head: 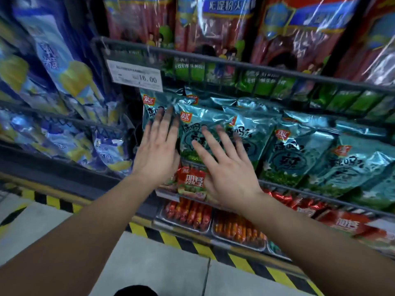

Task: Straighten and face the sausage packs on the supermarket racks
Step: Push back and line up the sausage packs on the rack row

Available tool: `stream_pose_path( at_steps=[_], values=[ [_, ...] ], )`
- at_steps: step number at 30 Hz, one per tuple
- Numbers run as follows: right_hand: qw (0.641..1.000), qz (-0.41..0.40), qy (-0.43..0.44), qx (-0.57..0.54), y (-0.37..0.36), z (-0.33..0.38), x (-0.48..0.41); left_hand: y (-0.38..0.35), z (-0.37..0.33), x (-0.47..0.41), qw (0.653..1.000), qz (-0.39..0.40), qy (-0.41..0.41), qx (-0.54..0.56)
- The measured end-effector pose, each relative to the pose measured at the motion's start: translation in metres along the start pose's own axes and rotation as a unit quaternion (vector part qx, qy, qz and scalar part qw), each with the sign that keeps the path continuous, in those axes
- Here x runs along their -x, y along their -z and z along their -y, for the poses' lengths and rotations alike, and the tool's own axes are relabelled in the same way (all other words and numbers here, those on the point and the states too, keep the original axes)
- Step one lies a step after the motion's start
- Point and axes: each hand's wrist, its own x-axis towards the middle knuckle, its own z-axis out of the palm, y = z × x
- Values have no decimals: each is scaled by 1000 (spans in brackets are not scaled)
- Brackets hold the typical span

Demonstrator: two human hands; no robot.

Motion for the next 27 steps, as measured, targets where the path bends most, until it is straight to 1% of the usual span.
stream_pose_path(
  at_steps=[5, 9, 13, 18, 22, 27],
  values=[
    [996, -75, -9, 49, -35, 3, -3, -33, 7, -2, 994, -96, -18, -40],
    [992, -99, -19, 71, -48, 4, -1, -43, 12, -2, 990, -135, -10, -47],
    [992, -98, -26, 78, -48, 6, -1, -45, 15, -1, 991, -130, 13, -41],
    [991, -79, -30, 106, -48, 6, -8, -47, 16, -5, 991, -124, 21, -50],
    [989, -68, -36, 123, -49, 9, -19, -49, 22, -6, 989, -128, 61, -35],
    [987, -62, -33, 145, -50, 12, -30, -49, 25, -9, 988, -143, 63, -14]
  ],
)
